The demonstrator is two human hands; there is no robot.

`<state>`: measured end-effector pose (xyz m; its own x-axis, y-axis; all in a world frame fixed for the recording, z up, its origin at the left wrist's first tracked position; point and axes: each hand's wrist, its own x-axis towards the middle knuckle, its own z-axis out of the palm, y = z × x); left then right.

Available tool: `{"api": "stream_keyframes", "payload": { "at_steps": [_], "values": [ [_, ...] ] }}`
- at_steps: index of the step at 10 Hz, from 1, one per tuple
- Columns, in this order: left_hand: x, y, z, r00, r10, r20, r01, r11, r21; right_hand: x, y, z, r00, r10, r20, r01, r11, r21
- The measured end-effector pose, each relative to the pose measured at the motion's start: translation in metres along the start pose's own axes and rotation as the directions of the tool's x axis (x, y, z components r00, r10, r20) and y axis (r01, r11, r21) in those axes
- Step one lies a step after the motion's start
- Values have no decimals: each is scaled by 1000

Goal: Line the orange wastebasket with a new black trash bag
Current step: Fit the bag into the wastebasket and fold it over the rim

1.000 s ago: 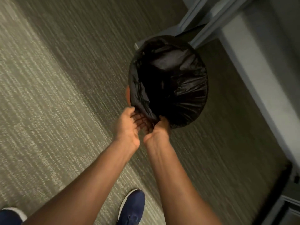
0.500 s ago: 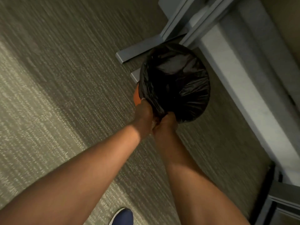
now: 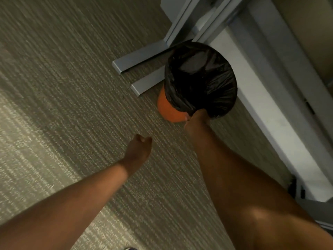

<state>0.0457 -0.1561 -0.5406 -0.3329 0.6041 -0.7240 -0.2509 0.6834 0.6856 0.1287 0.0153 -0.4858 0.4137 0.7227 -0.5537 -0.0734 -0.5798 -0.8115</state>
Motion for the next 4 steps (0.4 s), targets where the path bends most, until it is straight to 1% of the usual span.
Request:
{"api": "stream_keyframes", "payload": {
  "at_steps": [1, 2, 4],
  "values": [
    [0, -14, -4, 1000, 8, 23, -9, 999, 32, 20, -10, -2, 997, 57, -57, -49, 991, 126],
    [0, -22, -6, 999, 28, 28, -31, 996, 87, 24, -15, -7, 993, 114, -15, -108, 970, 218],
    [-7, -34, -19, 997, 49, 67, -58, 988, 144, 14, -20, -14, 970, 211, 121, -214, 977, 11]
  ]
}}
